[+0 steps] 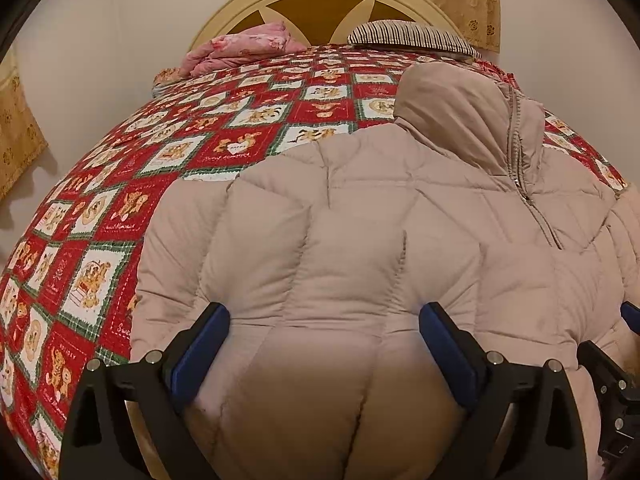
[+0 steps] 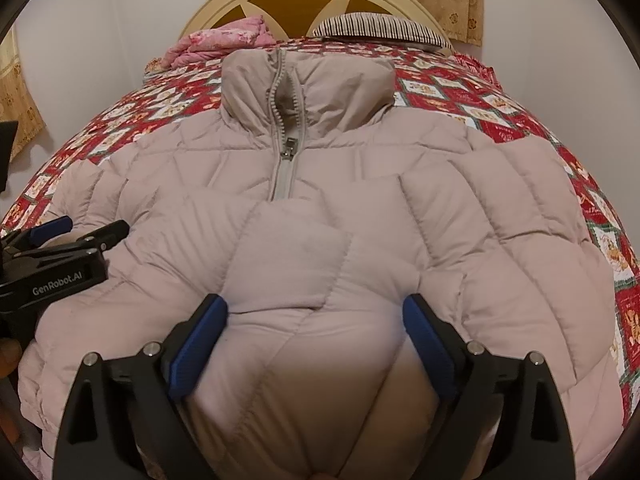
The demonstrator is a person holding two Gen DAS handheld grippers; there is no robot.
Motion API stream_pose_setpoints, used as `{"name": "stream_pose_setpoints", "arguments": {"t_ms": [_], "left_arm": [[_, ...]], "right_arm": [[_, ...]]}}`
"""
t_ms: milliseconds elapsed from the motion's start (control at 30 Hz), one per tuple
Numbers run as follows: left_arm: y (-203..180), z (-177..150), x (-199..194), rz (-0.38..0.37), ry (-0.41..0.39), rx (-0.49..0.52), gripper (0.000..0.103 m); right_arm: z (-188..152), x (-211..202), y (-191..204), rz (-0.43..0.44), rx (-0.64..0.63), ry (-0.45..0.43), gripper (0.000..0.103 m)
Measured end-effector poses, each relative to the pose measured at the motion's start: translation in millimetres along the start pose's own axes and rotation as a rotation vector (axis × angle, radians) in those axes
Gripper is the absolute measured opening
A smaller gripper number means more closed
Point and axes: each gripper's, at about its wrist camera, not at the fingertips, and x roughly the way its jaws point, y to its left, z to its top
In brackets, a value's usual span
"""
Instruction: Fold large clothes
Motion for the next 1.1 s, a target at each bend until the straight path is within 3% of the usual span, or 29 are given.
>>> {"name": "stream_pose_setpoints", "arguments": {"t_ms": [800, 967, 1033, 1067, 1100], "left_arm": [[3, 1, -2, 0.004, -0.001, -0.003, 0.099], [29, 7, -29, 0.015, -0.099, -0.086, 0.099], [43, 7, -15, 0.073, -0.042, -0.124, 0.099], [49, 6, -3, 0.059, 0.012, -0.150, 0.099], [58, 2, 11, -0.012, 0.067, -0.205, 0.101]], "right_arm": [[0, 3, 8, -0.039, -0.020, 0.004, 0.093], [0, 4, 8, -0.038, -0.019, 0.002, 0.093], [0, 4, 8, -0.038, -0.018, 0.001, 0.093], [0, 4, 8, -0.039, -0.019, 0.001, 0.093], [0, 4, 8, -0.038, -0.019, 0.001, 0.093]]}}
